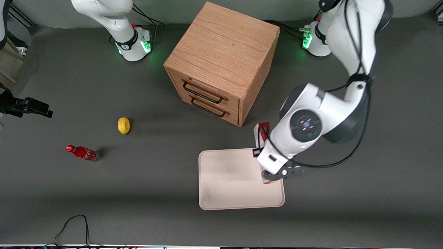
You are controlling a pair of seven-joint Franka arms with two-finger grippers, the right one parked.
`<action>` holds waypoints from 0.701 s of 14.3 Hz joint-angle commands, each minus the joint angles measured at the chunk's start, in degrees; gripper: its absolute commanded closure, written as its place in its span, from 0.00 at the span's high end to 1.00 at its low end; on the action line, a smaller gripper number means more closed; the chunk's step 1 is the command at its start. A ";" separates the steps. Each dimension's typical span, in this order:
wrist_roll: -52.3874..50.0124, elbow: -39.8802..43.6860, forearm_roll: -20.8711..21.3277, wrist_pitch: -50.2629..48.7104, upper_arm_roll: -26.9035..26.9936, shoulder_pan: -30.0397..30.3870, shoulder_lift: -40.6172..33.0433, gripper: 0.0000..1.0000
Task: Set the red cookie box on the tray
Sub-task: 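Lower the cookie box onto the tray beside its rim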
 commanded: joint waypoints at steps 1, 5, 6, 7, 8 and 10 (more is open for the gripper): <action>-0.06 4.24 2.62 1.68 1.86 -0.34 4.24 0.00; 1.44 2.40 2.98 6.68 5.02 -0.34 7.14 0.00; 1.36 2.13 2.98 8.09 5.38 -0.34 8.02 0.00; 1.44 2.13 2.98 8.98 5.55 -0.17 8.98 0.00; 1.36 2.04 3.06 10.12 5.82 -0.25 9.95 0.00; 1.44 1.69 3.06 11.35 6.43 -0.34 11.01 0.00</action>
